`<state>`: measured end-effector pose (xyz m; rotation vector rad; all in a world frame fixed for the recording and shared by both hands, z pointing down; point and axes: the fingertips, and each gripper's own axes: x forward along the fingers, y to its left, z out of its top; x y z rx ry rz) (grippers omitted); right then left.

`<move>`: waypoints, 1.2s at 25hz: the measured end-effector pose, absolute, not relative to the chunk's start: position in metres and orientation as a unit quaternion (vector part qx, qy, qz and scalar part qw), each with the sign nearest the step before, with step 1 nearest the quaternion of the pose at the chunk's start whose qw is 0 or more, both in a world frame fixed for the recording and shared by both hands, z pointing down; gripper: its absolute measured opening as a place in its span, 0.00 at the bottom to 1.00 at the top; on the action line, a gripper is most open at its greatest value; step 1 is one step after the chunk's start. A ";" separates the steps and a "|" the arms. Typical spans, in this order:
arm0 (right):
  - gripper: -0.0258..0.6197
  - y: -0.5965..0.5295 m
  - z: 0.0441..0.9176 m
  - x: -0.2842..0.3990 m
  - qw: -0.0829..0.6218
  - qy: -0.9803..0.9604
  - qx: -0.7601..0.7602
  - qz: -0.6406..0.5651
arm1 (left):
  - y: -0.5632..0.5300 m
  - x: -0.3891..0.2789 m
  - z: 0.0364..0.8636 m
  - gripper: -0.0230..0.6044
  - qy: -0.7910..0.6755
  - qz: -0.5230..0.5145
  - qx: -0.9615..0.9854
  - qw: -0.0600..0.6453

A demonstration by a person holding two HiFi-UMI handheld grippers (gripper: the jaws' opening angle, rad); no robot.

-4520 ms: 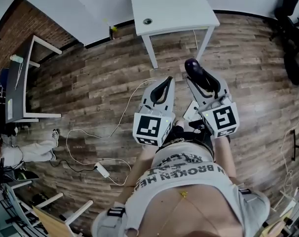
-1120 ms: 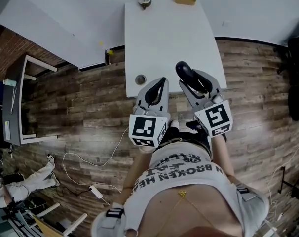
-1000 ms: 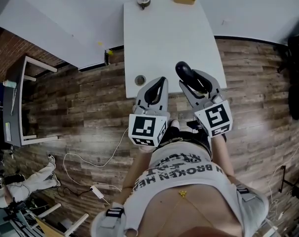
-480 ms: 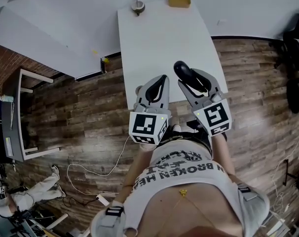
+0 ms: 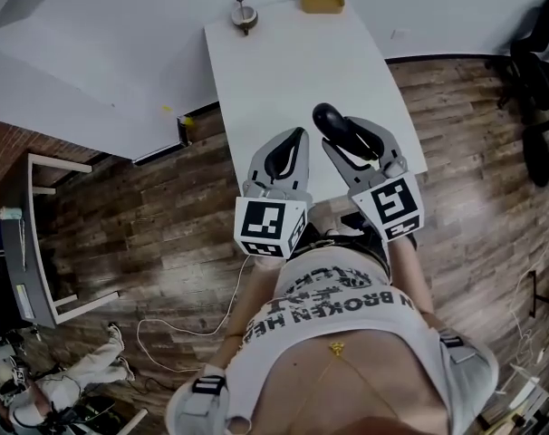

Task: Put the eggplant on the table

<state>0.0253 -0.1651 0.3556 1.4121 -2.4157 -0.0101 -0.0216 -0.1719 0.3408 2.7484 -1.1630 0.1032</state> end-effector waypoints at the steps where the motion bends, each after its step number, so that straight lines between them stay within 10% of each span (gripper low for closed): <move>1: 0.34 -0.171 0.357 0.023 0.172 -0.849 0.499 -0.003 | -0.177 -0.024 0.343 0.03 -0.386 0.036 0.919 0.078; 30: 0.34 -0.229 0.364 0.037 0.192 -0.884 0.427 -0.011 | -0.228 -0.011 0.340 0.03 -0.460 0.043 0.885 0.047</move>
